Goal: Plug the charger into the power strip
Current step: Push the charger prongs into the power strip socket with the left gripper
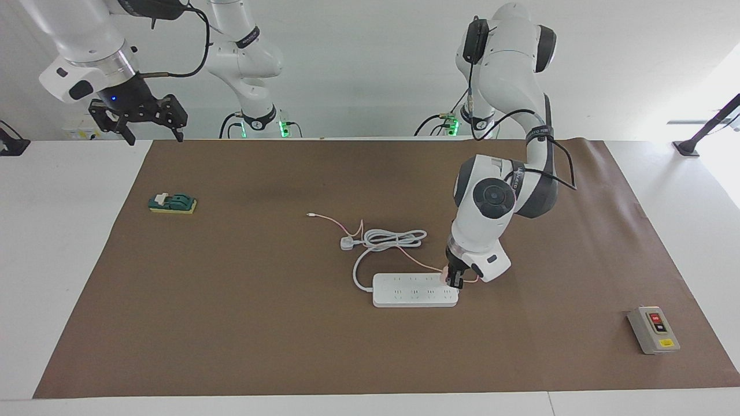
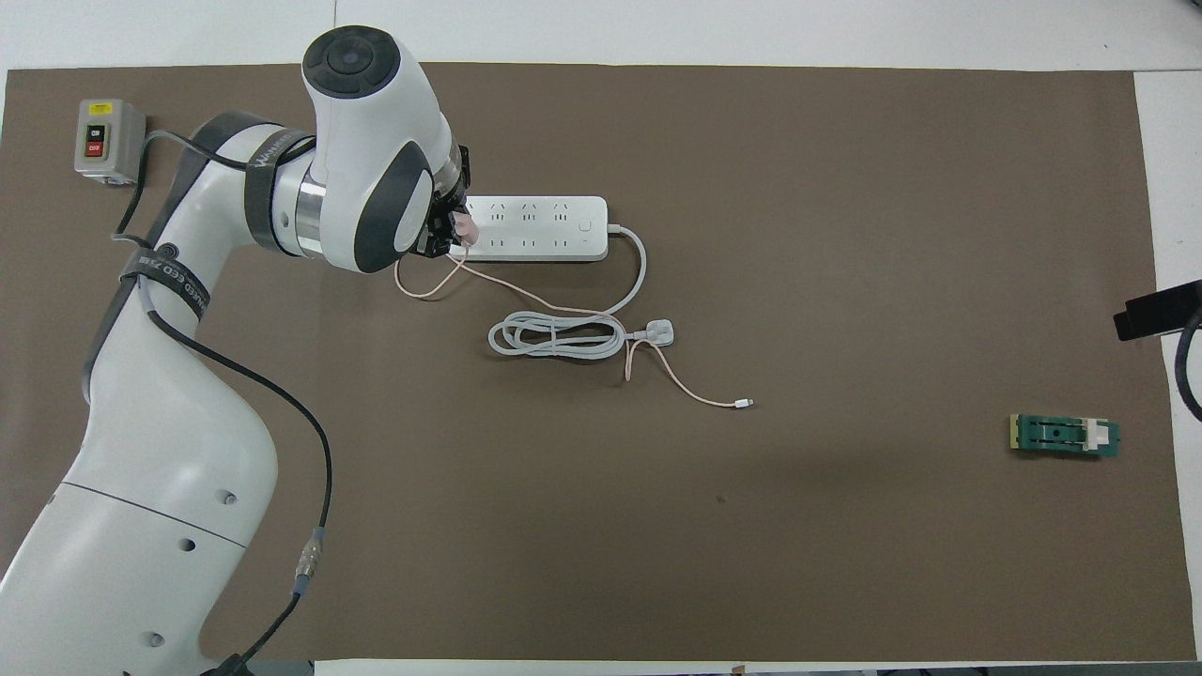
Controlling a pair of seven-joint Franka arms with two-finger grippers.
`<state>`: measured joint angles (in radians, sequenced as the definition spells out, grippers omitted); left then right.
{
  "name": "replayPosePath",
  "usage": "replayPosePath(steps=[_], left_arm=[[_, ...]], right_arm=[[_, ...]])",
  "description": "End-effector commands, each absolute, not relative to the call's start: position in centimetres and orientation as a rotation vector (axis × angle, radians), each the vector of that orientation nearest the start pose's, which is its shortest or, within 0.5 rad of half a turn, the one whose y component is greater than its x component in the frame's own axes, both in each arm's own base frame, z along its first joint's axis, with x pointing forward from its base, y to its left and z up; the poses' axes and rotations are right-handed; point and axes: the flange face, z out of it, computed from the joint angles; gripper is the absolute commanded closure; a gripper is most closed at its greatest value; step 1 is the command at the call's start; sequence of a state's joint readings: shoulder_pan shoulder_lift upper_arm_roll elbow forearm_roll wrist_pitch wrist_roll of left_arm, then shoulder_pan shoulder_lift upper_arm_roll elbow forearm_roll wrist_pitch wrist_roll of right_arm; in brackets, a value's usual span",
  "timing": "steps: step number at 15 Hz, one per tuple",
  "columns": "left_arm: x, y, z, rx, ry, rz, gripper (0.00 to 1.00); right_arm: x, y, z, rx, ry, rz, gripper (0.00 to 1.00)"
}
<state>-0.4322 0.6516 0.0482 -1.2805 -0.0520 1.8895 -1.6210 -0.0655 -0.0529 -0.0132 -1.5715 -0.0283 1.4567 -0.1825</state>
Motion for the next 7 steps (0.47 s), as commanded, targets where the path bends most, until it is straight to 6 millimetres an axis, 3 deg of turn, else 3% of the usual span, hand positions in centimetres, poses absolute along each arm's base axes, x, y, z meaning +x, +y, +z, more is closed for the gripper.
replayPosePath(steps=[1, 7], left_arm=[[66.78, -27.42, 36.04, -2.48, -1.885, 0.067, 1.0], [66.96, -27.67, 35.62, -2.389, -2.011, 0.045, 1.0]], right_arm=[[51.88, -4.54, 64.52, -3.123, -0.126, 0.086, 0.0], [51.62, -4.38, 64.89, -3.125, -0.133, 0.08, 0.0]])
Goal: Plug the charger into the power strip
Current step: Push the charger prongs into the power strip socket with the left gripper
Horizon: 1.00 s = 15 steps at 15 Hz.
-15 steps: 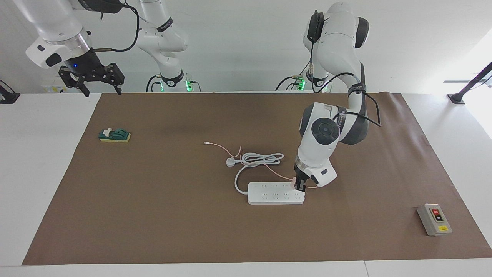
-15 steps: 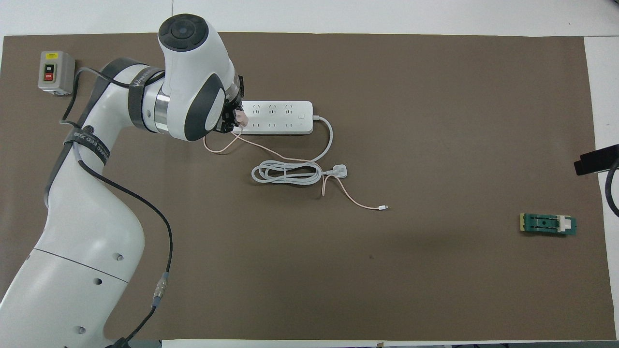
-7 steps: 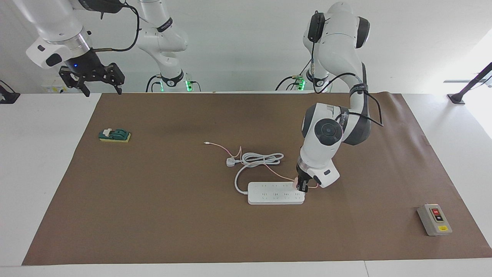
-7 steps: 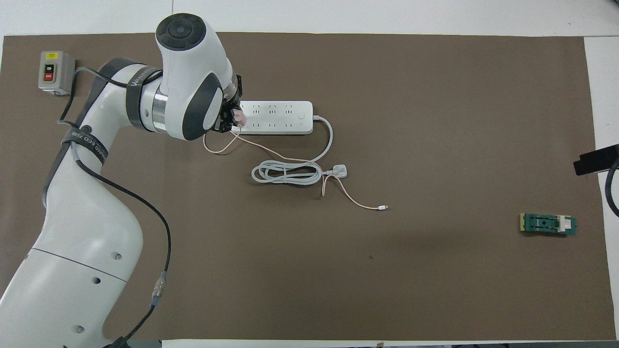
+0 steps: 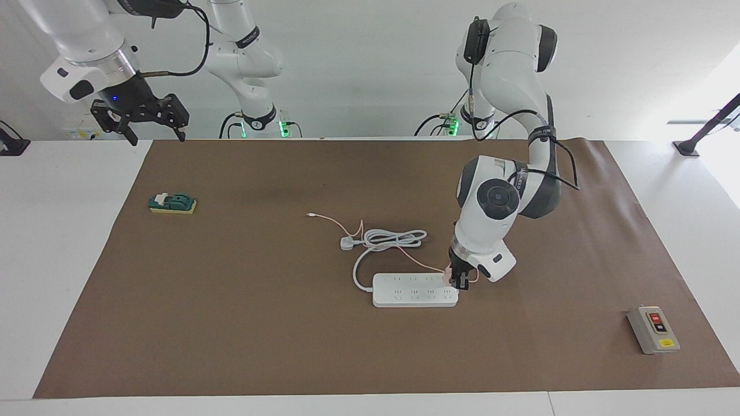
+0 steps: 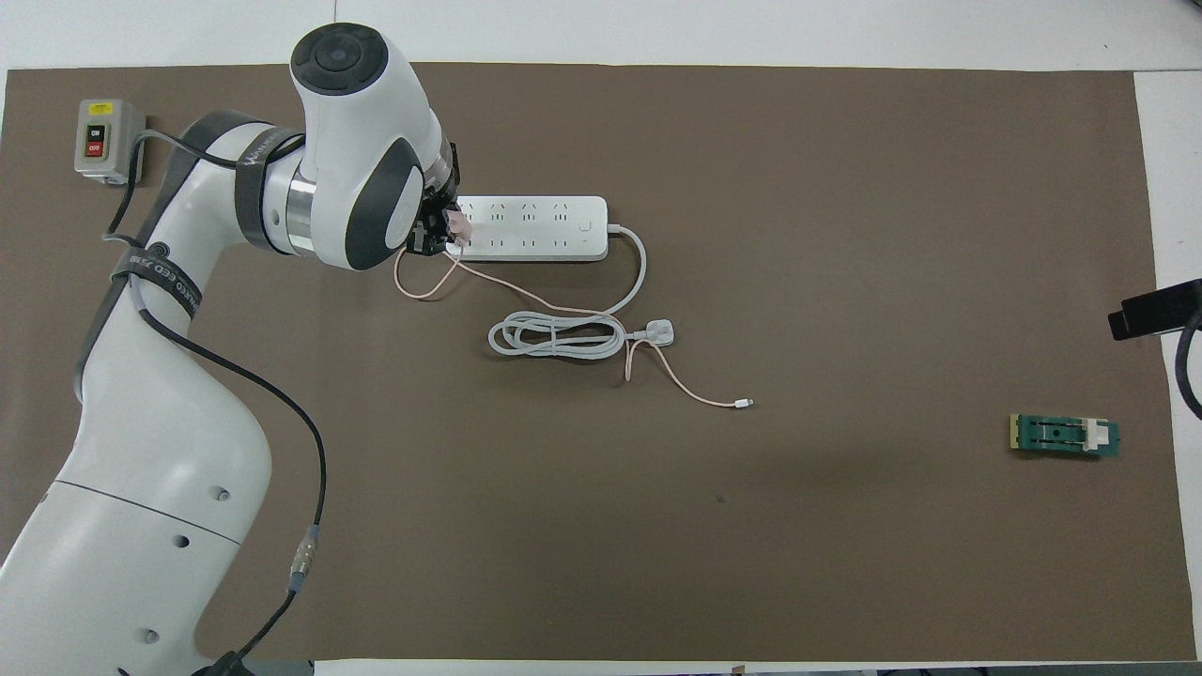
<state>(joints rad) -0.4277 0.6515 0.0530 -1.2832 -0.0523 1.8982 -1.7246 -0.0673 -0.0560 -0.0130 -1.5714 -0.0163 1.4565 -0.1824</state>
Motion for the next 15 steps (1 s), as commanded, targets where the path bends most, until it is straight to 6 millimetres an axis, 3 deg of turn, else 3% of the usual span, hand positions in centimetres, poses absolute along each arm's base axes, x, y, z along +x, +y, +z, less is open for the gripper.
replayPosePath(steps=[1, 6, 15], left_arm=[[66.9, -27.9, 35.5, -2.374, -2.029, 0.044, 1.0], [66.7, -28.5, 35.4, -2.283, -2.132, 0.043, 1.0], [66.1, -29.3, 32.2, -2.2, -2.17, 0.049, 1.0]], right_arm=[[51.6, -4.4, 64.9, -3.125, -0.135, 0.08, 0.0], [51.7, -4.0, 64.8, -3.126, -0.147, 0.082, 0.0], [51.6, -3.9, 64.8, -3.125, -0.154, 0.087, 0.0]])
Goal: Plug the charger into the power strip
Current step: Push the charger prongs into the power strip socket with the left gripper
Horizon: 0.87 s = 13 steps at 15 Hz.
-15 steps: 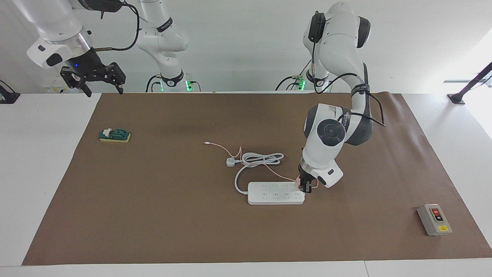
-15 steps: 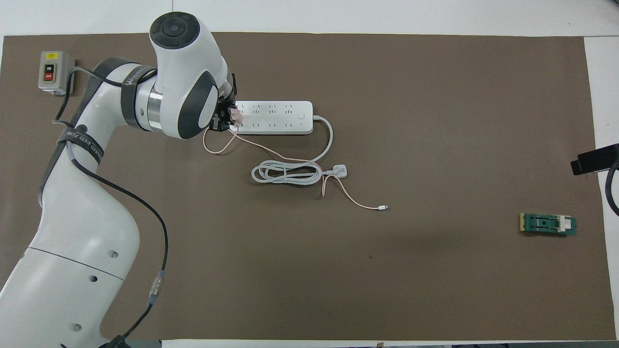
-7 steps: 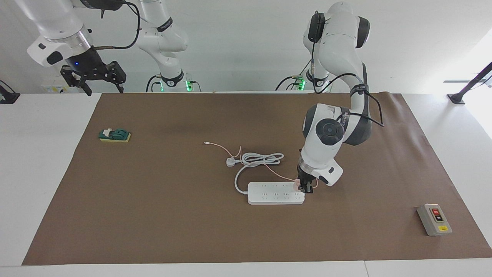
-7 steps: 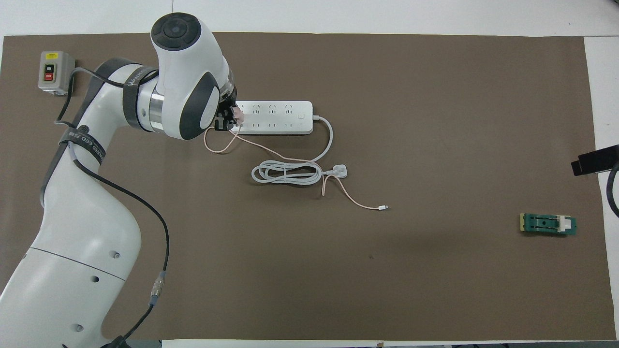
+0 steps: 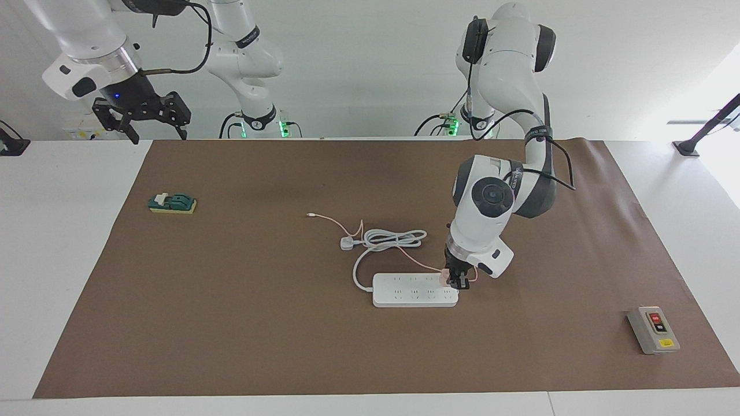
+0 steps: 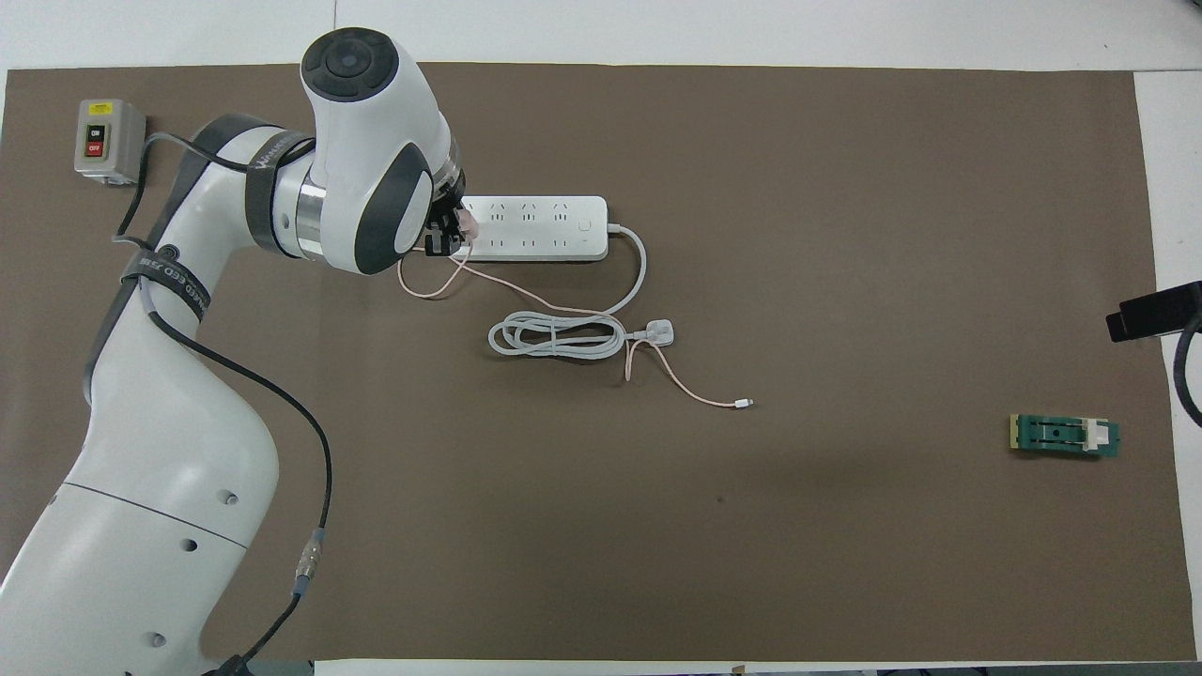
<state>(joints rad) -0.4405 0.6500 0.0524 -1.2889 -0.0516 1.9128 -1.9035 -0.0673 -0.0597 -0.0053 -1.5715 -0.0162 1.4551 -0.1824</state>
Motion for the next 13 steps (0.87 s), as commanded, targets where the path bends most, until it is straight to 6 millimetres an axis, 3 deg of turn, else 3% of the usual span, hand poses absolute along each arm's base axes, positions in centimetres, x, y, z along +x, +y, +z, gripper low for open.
replayPosePath(steps=[1, 6, 13], left_arm=[[66.2, -29.3, 32.0, -2.179, -2.201, 0.041, 1.0], [66.3, -29.4, 31.0, -2.101, -2.26, 0.041, 1.0], [66.1, -29.1, 30.9, -2.159, -2.179, 0.048, 1.0]], right_arm=[[51.6, -3.9, 64.7, -3.126, -0.152, 0.09, 0.0], [51.6, -3.9, 64.7, -3.125, -0.152, 0.09, 0.0], [51.6, -3.9, 64.7, -3.126, -0.152, 0.09, 0.0]])
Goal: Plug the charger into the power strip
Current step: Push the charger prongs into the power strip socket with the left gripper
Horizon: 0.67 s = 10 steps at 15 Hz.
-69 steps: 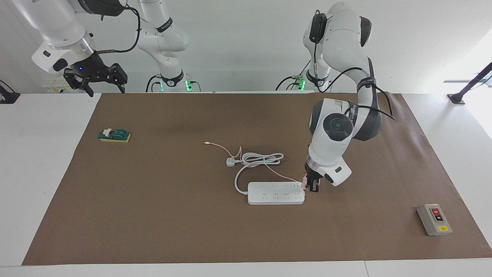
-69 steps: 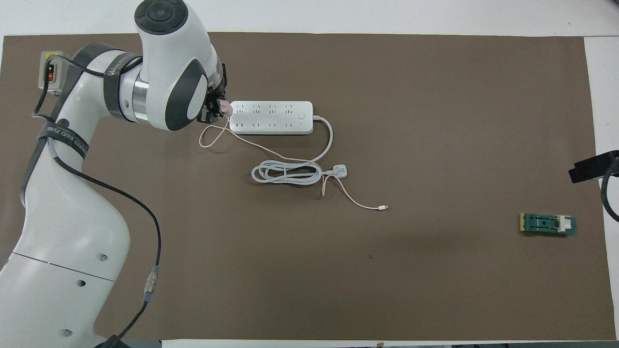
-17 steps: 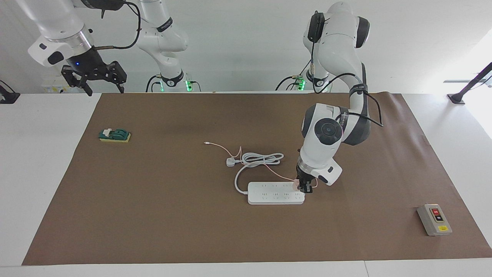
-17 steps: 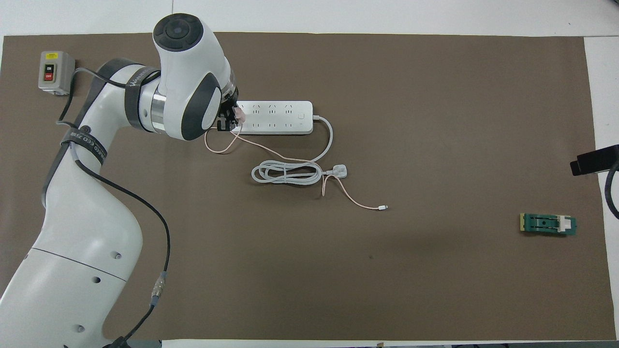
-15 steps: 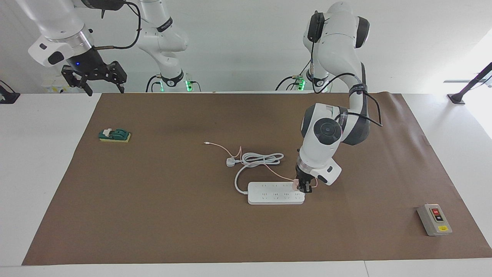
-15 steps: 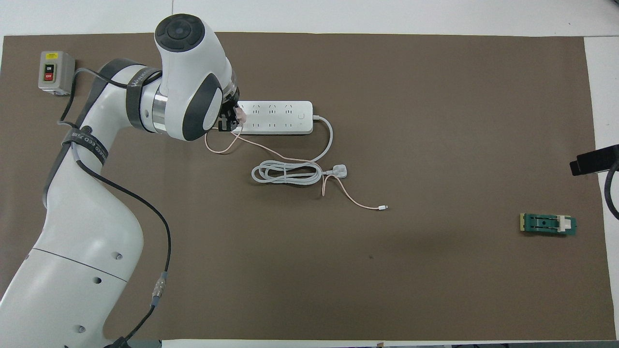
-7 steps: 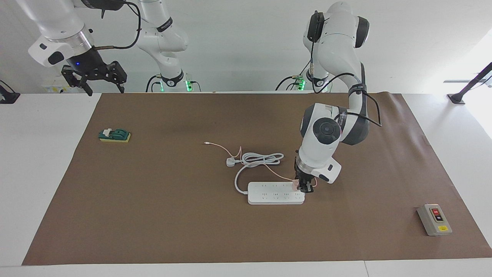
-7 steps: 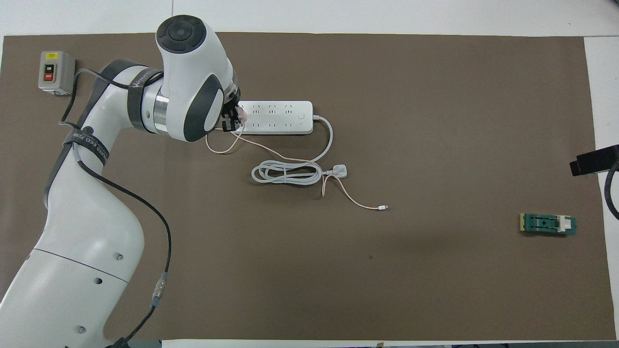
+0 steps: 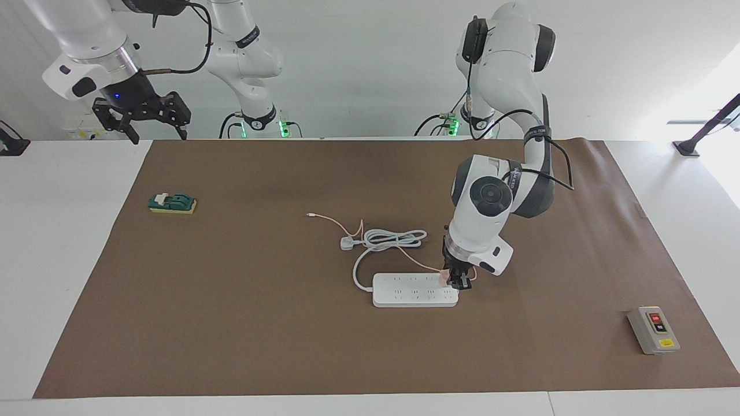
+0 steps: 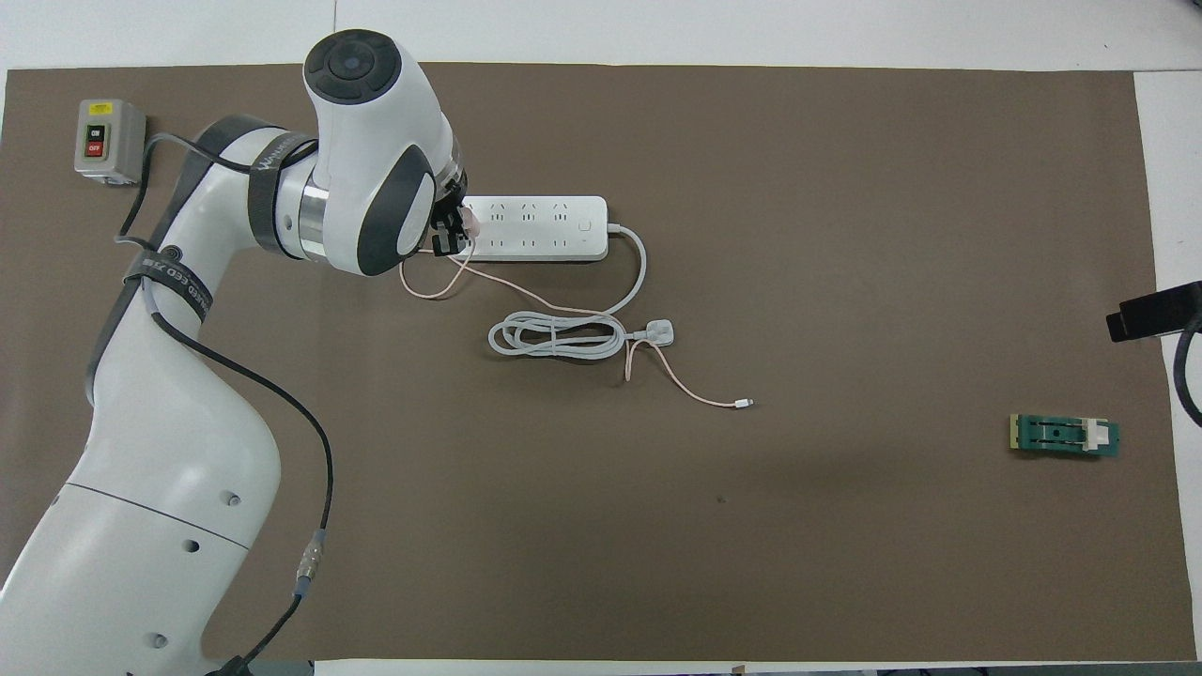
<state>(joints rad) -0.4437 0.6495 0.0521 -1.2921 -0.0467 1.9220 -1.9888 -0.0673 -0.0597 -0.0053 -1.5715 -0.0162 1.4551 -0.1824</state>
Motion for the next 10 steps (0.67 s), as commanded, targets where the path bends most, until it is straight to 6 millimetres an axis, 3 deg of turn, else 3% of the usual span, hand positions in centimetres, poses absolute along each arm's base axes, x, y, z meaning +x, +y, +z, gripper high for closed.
replayPosePath(steps=[1, 10], left_arm=[[66.14, -28.87, 30.77, 2.27, 2.282, -0.054, 1.0], [65.41, -28.04, 30.34, 2.352, 2.26, -0.092, 1.0]], right_arm=[[51.57, -3.92, 64.74, -3.126, -0.154, 0.09, 0.0], [51.57, -3.92, 64.81, -3.127, -0.154, 0.088, 0.0]])
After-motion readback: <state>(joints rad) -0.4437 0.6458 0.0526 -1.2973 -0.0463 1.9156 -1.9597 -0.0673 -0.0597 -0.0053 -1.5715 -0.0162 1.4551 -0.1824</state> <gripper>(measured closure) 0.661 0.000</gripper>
